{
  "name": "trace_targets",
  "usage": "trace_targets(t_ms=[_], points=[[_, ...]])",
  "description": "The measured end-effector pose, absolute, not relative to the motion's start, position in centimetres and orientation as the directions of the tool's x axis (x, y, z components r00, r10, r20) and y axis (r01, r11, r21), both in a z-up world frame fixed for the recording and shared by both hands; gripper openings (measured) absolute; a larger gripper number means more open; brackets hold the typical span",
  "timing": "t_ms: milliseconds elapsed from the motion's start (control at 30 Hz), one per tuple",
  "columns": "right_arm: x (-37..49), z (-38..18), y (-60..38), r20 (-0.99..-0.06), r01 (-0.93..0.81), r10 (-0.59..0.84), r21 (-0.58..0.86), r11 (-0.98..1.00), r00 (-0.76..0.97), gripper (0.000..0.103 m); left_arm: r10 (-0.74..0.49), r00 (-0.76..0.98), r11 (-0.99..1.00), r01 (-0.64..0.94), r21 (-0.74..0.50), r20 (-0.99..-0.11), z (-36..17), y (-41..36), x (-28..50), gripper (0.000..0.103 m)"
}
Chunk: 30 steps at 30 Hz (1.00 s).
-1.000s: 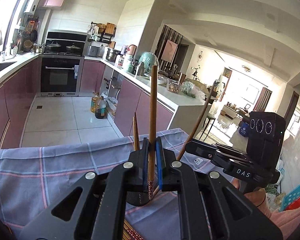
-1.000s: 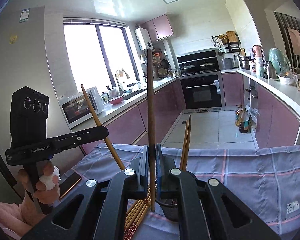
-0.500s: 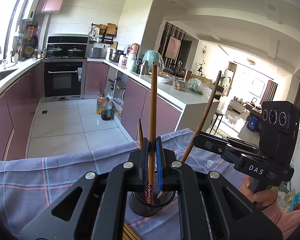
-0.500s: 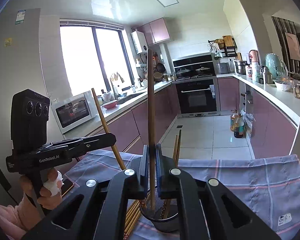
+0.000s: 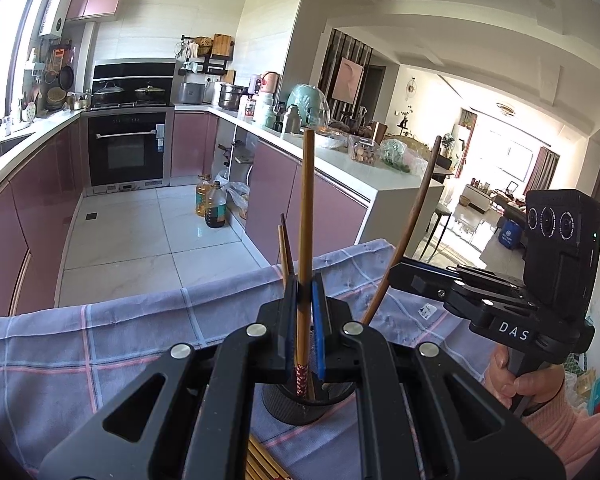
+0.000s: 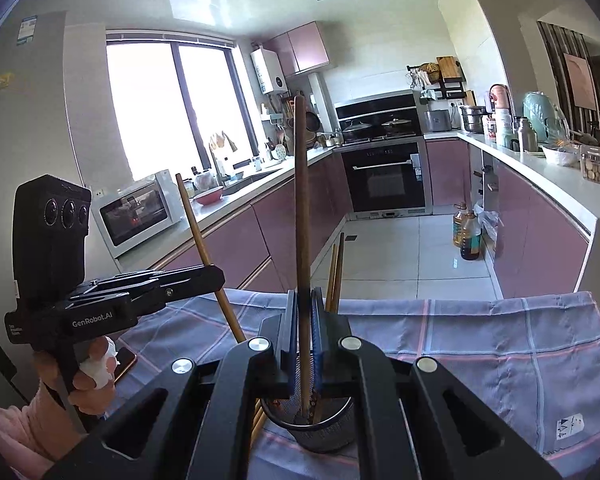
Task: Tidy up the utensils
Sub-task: 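Raise both held chopsticks upright, lower them into the mesh cup, and release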
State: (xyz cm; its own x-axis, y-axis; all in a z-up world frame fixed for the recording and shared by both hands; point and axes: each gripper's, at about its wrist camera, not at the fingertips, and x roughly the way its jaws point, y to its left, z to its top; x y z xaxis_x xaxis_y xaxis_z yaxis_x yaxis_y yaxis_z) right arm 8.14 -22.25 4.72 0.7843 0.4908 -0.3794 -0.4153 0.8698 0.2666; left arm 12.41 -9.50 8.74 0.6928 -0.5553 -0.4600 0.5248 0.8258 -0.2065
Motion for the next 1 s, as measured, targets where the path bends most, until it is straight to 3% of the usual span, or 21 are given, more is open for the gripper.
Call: trace_targets(t_ms=[333,733,1000], points=[[8.4,3.7,-22.0,-0.415,-0.416,0.497,0.275,0.867,0.762,0.005,-0.551,0.67,0.824,0.531,-0.197,-0.497,8.0,-10.0,12.8,0.008],[10.9,1.5,-21.4,-0.526,-0.388,0.493,0.303,0.87,0.693,0.006,-0.535,0.599,0.818,0.543,-0.189,-0.596,5.2,-11.5,14.3,0.008],[12.1,0.8,-21.1,-0.533,-0.376,0.496,0.324,0.868,0.686,0.007,-0.531,0.593,0.825,0.526,-0.208,-0.606,4.0,-11.5,15.7,0.009]])
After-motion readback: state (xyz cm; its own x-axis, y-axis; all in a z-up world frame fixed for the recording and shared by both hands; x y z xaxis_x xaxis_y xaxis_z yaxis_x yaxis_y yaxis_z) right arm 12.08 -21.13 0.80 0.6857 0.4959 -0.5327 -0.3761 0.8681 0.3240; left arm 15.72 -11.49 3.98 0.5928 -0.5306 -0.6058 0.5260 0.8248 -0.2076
